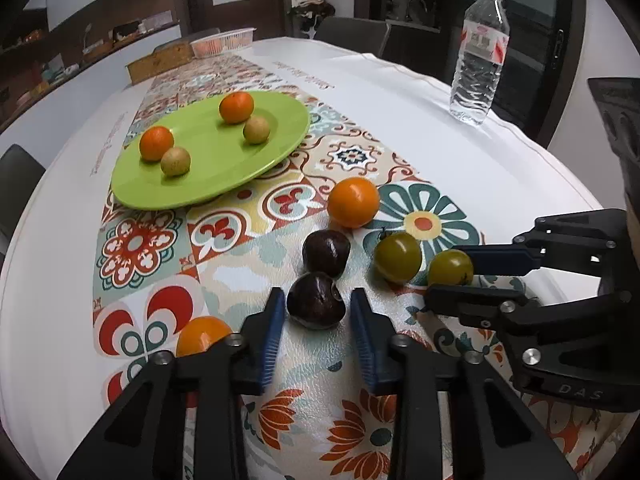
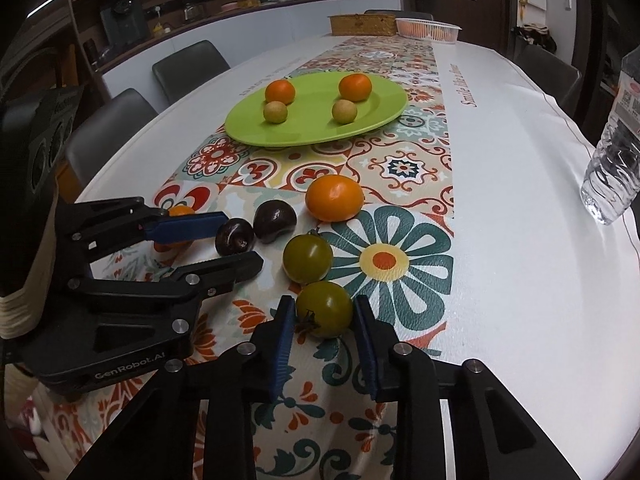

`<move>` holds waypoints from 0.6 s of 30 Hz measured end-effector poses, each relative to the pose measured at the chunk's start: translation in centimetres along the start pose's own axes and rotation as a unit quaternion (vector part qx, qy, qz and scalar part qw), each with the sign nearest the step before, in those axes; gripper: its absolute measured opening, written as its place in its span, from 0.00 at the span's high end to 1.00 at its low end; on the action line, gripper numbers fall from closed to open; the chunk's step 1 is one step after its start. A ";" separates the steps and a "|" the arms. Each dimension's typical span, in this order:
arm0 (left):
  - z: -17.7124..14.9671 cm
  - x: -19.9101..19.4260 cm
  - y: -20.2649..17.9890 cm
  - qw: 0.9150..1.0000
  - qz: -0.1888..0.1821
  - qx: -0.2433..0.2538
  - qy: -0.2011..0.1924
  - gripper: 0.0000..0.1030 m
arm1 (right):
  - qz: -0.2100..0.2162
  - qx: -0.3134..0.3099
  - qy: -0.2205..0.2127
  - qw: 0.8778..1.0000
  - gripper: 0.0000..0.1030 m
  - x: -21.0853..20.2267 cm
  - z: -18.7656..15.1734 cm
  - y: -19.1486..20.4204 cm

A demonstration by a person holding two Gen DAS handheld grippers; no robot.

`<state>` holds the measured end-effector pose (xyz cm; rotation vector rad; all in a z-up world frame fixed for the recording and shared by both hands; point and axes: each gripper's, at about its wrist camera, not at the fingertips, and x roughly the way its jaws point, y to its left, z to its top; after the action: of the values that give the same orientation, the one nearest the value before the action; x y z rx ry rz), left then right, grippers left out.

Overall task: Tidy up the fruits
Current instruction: 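Grasp a green tomato with the right gripper while the left gripper grasps a dark plum, then carry the green tomato and dark plum onto the green plate and open both grippers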

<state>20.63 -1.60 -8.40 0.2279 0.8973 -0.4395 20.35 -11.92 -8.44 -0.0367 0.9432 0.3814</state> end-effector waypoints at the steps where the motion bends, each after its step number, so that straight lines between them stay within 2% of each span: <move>1: 0.0 0.0 0.0 1.000 0.001 -0.003 -0.001 0.72 | 0.000 0.000 0.000 1.000 0.72 0.0 0.0 0.0; 7: -0.1 -0.5 0.0 1.000 -0.001 -0.012 -0.002 0.73 | 0.000 0.000 -0.005 1.000 0.72 -0.4 0.0 0.0; 18: 0.2 -3.3 -0.3 0.999 0.007 -0.036 -0.029 0.73 | 0.001 -0.008 -0.032 0.999 0.72 -2.3 0.7 0.4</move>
<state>18.85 -1.04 -5.63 0.1547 0.8534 -0.3974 19.56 -12.12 -6.17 -0.0392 0.8772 0.3895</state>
